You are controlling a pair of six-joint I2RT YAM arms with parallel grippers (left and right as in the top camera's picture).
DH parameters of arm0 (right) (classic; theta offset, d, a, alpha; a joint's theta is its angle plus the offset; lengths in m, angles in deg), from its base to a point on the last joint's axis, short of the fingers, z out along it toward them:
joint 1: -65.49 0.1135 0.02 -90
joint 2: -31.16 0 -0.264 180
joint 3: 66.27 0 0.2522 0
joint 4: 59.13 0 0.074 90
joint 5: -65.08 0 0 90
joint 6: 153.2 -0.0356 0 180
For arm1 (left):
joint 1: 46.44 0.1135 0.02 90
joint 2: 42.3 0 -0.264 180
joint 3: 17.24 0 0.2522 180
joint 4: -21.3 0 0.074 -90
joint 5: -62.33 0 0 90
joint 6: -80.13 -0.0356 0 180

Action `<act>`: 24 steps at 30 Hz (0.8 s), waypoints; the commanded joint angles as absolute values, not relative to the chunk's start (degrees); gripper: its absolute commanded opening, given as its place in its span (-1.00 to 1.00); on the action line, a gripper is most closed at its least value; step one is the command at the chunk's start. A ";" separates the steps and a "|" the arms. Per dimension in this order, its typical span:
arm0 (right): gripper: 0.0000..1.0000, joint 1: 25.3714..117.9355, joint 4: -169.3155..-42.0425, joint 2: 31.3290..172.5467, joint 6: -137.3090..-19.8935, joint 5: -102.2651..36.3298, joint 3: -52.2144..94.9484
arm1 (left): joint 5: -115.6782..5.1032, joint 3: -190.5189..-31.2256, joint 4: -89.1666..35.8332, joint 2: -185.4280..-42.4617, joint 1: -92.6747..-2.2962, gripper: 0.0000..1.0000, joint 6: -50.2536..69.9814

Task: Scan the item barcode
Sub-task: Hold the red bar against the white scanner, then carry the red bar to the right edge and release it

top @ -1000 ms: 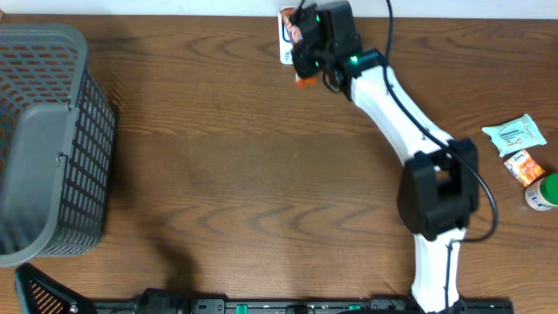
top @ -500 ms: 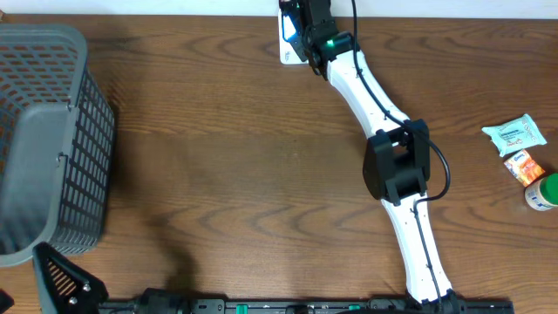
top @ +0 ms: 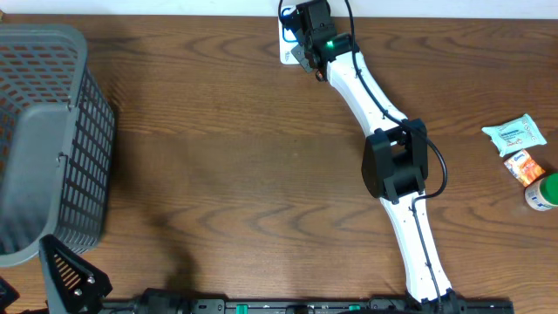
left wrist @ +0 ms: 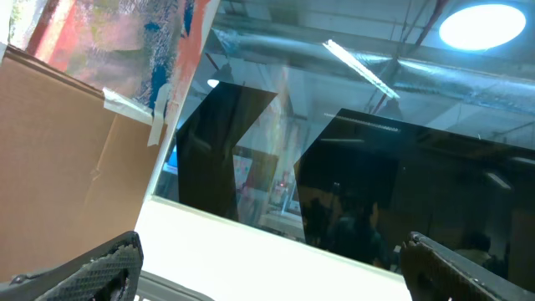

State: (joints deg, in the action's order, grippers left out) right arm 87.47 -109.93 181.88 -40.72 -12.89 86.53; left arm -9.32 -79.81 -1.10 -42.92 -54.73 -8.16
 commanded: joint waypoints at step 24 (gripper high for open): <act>-0.98 81.74 -164.09 181.84 -77.88 12.96 93.51 | -8.95 -78.04 3.57 -42.46 -54.51 0.96 -7.65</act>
